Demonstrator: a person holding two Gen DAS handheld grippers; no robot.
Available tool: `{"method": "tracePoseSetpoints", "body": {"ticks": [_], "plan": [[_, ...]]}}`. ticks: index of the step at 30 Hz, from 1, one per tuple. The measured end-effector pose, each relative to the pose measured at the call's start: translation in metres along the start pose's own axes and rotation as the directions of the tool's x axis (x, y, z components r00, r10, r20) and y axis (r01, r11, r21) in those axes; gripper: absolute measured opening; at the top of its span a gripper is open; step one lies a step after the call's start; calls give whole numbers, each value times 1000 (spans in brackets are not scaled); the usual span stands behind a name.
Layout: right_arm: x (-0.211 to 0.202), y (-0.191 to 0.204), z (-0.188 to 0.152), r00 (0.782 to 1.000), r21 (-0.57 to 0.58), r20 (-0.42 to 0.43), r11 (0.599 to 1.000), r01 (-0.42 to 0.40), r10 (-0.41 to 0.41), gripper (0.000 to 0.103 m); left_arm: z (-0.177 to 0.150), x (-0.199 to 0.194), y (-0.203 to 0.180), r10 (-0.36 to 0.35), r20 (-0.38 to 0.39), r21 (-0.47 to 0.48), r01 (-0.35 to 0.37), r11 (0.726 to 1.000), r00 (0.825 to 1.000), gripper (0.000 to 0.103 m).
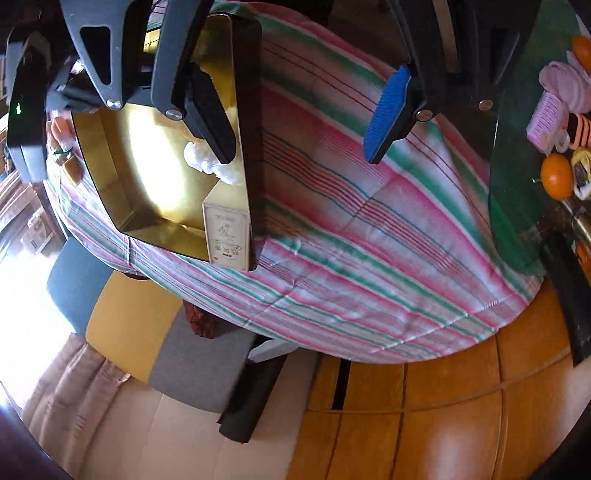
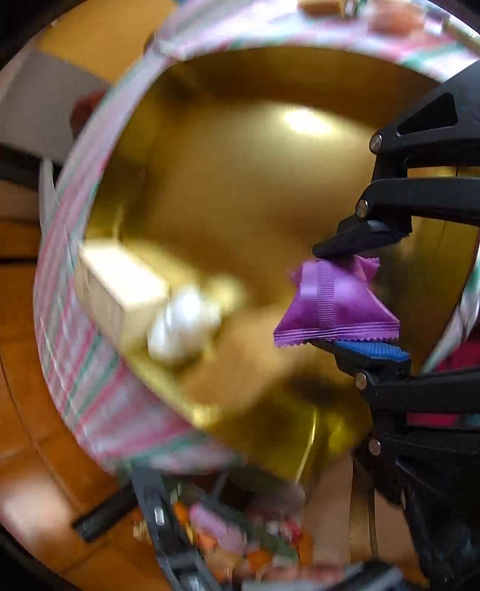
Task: Organize objects
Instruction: 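Carry the purple sachet into the tray and open the right tool, then move both tools back toward the remaining items on the table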
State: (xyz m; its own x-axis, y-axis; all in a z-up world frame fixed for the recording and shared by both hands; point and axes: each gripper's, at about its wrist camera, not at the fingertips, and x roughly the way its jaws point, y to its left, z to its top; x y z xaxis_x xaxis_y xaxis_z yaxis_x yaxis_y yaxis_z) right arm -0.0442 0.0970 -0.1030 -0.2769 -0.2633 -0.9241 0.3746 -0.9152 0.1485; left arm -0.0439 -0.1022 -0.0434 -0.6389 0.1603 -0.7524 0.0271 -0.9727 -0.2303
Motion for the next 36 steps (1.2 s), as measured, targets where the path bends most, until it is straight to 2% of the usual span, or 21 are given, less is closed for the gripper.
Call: {"method": "tracePoseSetpoints", "body": {"ticks": [1,2,3,6,14,22,27,36], "plan": [[2,6,1,999,-9,-1,999,-48,48,45,0,0,1,-1,-1,-3,1,1000,1000,73],[3,13,1,996,-15,2,996,-91,91,54,0,0,1,0,0,-2,0,1000,1000,73],[3,15,2,994,-14,10,994,-106,106,58,0,0,1,1,0,2,-1,1000,1000,73],[2,14,4,992,9,33,993,-121,121,62,0,0,-5,27,7,33,-27,999,1000,73],[-31,-5,-6,985,75,146,992,-104,92,72,-2,-4,-22,3,15,82,-5,997,1000,73],[-68,-24,-21,967,147,247,989,20,-56,87,-5,-14,-47,-36,28,156,31,987,999,73],[-88,-44,-35,948,196,296,979,59,-117,95,-5,-20,-60,-54,34,183,46,982,998,73],[-127,-101,-68,906,345,330,927,144,-264,96,-2,-23,-83,-87,32,233,77,969,996,73]]}}
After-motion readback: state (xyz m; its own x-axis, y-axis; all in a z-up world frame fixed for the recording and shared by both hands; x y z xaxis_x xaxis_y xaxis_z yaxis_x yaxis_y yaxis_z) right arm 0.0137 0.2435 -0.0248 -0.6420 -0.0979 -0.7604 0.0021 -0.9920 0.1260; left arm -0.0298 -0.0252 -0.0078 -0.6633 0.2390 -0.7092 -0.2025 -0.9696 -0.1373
